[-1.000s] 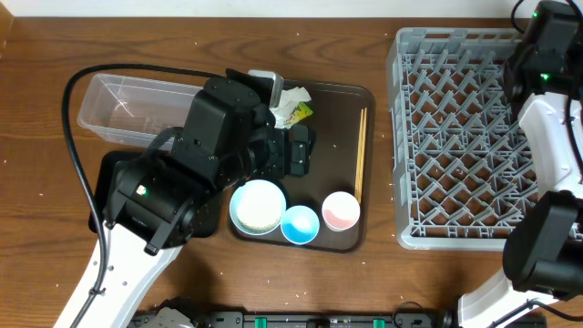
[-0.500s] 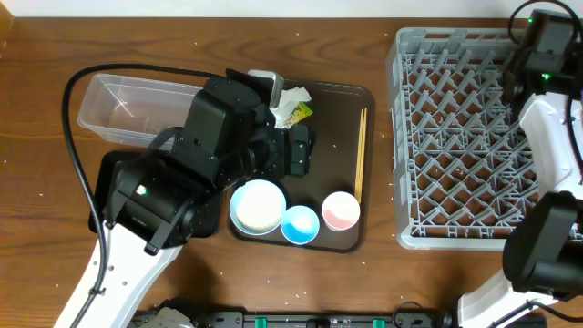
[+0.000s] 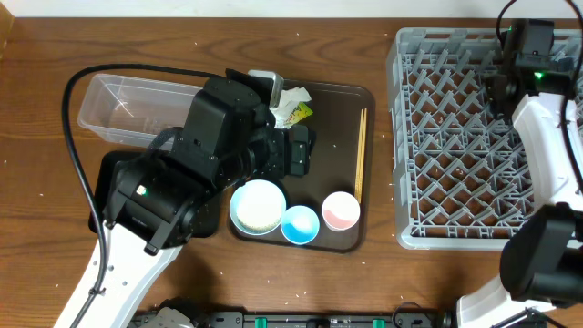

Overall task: Sort waste into correct bins and load items into the dishwasher rack
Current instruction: 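Lower the blue plate into the dish rack with the right gripper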

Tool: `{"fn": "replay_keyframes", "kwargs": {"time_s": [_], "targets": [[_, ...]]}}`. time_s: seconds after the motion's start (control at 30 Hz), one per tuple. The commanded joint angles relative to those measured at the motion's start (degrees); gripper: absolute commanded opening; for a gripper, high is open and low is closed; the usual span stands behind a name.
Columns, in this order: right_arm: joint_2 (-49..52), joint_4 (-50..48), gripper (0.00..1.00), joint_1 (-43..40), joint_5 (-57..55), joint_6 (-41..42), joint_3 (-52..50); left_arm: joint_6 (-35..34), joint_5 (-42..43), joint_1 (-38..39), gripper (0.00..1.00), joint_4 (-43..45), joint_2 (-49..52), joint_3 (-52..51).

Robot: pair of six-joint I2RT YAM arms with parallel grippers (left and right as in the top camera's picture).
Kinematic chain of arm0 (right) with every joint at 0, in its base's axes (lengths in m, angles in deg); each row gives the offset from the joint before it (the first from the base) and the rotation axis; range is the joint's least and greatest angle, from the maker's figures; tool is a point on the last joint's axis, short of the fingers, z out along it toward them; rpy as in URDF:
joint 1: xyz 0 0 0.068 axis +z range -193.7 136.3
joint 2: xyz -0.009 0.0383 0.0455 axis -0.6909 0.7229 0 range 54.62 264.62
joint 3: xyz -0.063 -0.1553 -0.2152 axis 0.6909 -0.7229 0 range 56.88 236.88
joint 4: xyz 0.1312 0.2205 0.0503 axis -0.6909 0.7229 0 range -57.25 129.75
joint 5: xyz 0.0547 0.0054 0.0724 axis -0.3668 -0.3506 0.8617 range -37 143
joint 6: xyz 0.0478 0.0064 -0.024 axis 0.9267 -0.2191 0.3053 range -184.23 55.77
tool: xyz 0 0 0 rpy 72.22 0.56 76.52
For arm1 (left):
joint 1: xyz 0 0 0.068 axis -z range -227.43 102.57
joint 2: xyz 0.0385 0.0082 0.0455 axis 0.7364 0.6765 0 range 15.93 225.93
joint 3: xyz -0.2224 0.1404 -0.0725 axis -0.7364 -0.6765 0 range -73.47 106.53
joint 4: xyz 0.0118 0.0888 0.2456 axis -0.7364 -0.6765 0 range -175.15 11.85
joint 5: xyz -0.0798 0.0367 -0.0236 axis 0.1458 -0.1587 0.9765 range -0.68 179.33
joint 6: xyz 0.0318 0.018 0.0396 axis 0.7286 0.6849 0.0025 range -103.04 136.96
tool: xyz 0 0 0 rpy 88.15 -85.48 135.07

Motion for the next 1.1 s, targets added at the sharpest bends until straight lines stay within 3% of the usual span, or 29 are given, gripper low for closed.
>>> {"fn": "replay_keyframes", "kwargs": {"time_s": [0.0, 0.27, 0.5, 0.77, 0.93, 1.07], "targets": [[-2.5, 1.7, 0.99, 0.0, 14.0, 10.6, -0.6, 0.5, -0.5, -0.2, 0.98, -0.1, -0.3, 0.8], [-11.5, 3.8, 0.99, 0.0, 22.3, 16.7, -0.6, 0.5, -0.5, -0.2, 0.98, -0.1, -0.3, 0.8], [-16.8, 6.2, 0.99, 0.4, 33.8, 16.8, -0.6, 0.5, -0.7, -0.2, 0.98, 0.0, -0.3, 0.8], [-18.3, 9.4, 0.97, 0.9, 62.4, 16.7, -0.7, 8.6, -2.0, -0.2, 0.98, -0.2, -1.0, 0.8], [-18.3, 16.7, 0.98, 5.3, 62.4, 16.8, -0.7, 10.7, -7.6, -0.2, 0.98, -2.8, -1.9, 0.8], [-18.3, 23.3, 0.97, 11.6, 57.5, 19.4, -0.7, 3.7, -17.6, -1.7, 0.98, -6.7, -3.4, 0.8]]}}
